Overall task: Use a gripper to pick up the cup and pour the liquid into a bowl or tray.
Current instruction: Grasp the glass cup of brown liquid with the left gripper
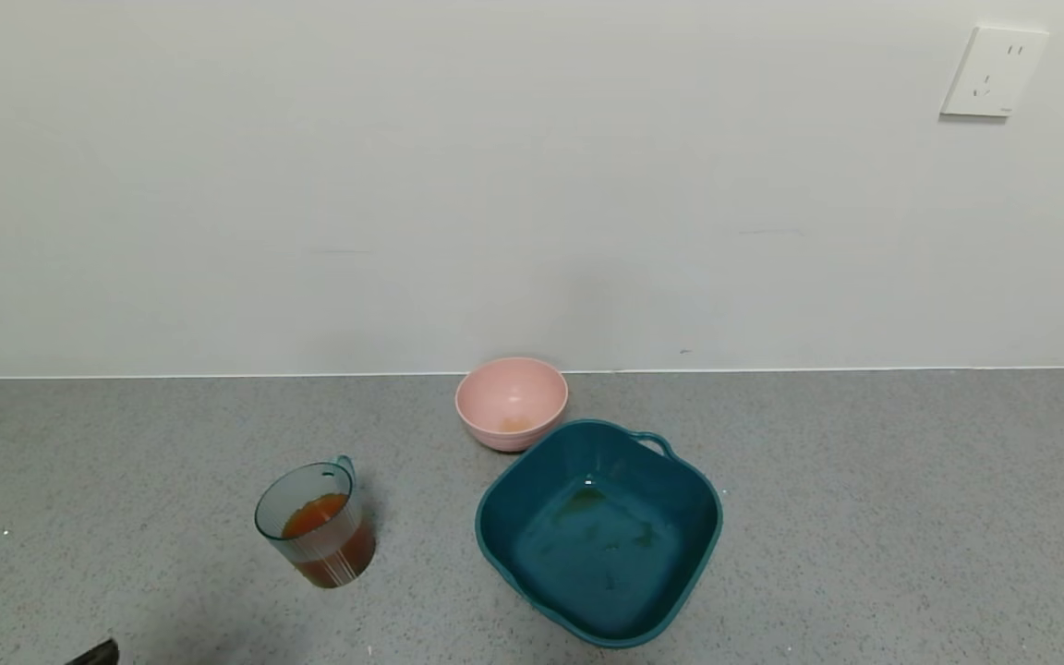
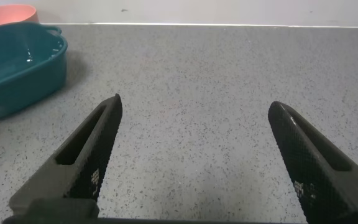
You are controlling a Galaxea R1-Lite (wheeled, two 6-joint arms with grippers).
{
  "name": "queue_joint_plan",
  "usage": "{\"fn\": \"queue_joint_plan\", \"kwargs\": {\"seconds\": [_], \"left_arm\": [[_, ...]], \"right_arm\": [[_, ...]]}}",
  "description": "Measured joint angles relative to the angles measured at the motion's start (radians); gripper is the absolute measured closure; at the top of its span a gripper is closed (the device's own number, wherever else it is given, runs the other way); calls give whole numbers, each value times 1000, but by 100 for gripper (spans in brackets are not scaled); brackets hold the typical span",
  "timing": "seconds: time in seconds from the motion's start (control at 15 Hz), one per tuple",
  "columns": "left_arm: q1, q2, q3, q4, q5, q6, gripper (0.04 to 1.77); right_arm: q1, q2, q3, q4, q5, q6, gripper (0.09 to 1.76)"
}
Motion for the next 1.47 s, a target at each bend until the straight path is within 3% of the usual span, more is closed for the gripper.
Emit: {"fn": "queue_joint_plan", "kwargs": {"seconds": [0.47,1.07,1.47], "left_arm": [[-1,355,-34,-45,2,91,9],[-35,690,39,-308,10,92,9],[-63,889,60,-561,21,91,9]], "right_arm": [[0,0,0,0,0,0,14],[0,0,0,0,0,0,14],[0,0,0,0,1,0,14]]}}
